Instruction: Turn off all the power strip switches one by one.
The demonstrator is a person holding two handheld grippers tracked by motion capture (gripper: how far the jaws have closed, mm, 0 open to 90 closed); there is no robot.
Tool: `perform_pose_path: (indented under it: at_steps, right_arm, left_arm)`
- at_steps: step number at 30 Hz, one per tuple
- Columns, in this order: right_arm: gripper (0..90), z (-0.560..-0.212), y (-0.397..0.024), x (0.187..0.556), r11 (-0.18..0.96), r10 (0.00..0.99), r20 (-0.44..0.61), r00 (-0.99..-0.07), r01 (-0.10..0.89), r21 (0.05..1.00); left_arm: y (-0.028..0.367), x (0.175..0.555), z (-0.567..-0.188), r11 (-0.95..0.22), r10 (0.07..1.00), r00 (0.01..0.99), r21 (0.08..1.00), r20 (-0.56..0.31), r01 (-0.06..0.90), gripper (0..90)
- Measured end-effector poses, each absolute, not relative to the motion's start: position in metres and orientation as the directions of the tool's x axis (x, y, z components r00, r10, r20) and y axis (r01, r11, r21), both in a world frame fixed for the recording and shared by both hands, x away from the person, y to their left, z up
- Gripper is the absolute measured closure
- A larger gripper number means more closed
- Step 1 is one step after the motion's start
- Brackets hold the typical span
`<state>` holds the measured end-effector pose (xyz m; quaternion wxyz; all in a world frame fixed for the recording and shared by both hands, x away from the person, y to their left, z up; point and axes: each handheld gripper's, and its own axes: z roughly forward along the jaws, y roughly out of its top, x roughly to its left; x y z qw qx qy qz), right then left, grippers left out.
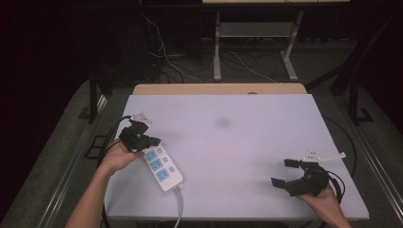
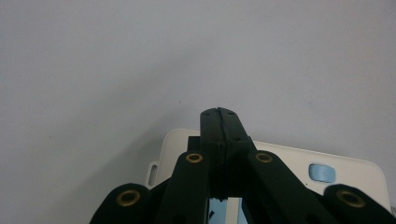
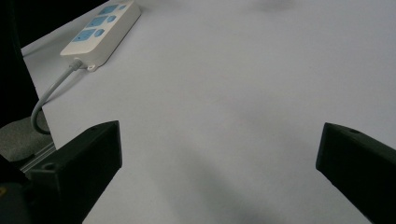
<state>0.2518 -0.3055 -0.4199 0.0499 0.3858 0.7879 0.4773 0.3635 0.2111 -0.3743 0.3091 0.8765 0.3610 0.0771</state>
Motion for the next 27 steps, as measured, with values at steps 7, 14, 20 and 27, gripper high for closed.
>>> perform_pose_path:
  at_steps: [7, 14, 20, 27]
  right_arm:
    - [0.2, -0.42, -0.305, 0.252, 0.247, 0.655, 0.29, -0.698, 0.56, 0.79]
    - [0.2, -0.42, -0.306, 0.252, 0.246, 0.656, 0.29, -0.697, 0.561, 0.79]
    - [0.2, -0.42, -0.306, 0.252, 0.247, 0.656, 0.29, -0.697, 0.561, 0.79]
    - [0.2, -0.42, -0.306, 0.252, 0.247, 0.656, 0.291, -0.697, 0.562, 0.79]
  left_arm:
    - [0.21, 0.368, -0.38, -0.548, 0.686, 0.722, 0.589, -0.09, 0.594, 89.1]
    - [0.208, 0.371, -0.385, -0.557, 0.685, 0.723, 0.576, -0.088, 0.598, 89.0]
    - [0.205, 0.371, -0.389, -0.574, 0.68, 0.728, 0.56, -0.08, 0.597, 89.0]
    - [0.201, 0.371, -0.391, -0.589, 0.676, 0.733, 0.545, -0.071, 0.596, 89.0]
